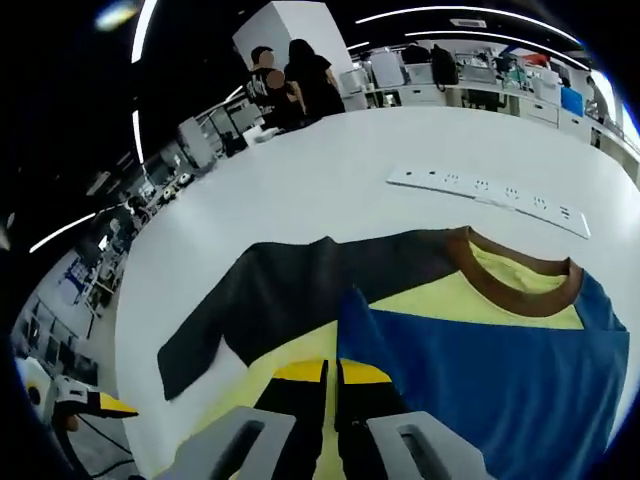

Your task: Fold the garment on the visible template until the final outline fits inside the template.

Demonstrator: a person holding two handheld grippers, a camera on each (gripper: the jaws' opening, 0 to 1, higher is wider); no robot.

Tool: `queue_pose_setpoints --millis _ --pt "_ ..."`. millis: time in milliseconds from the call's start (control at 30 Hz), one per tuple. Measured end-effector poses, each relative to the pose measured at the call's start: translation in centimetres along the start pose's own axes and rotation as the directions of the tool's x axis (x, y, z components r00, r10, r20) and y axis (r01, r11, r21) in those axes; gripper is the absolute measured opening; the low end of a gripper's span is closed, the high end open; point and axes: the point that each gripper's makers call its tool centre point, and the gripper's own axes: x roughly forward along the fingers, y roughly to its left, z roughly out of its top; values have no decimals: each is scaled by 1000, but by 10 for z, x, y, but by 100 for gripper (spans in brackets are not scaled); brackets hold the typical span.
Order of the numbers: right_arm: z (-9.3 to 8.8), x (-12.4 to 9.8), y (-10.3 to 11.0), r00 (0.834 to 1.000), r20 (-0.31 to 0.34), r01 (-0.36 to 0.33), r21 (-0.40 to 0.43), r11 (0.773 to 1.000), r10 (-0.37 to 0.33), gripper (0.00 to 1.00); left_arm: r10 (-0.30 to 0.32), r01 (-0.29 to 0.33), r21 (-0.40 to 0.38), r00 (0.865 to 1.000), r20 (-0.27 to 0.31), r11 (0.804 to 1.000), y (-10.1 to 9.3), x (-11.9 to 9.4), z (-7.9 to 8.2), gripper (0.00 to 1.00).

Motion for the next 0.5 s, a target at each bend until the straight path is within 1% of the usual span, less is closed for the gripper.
queue_pose_setpoints --millis 33,200,333,500 --pt "0 -1 -2 1000 1 6 -8 1000 -6 0 1 -1 2 1000 -4 1000 1 0 -1 97" --pt "2 -9 -10 999 8 43 -68 997 -42 9 14 -14 -4 1000 1 1000 5 -3 -1 98" --pt "1 -11 -14 999 2 46 -95 994 -46 19 16 -16 -3 1000 3 1000 5 -3 0 98" --pt "-4 -10 -20 998 -15 54 -130 990 -56 22 13 -13 2 1000 1 1000 5 -2 1 98"
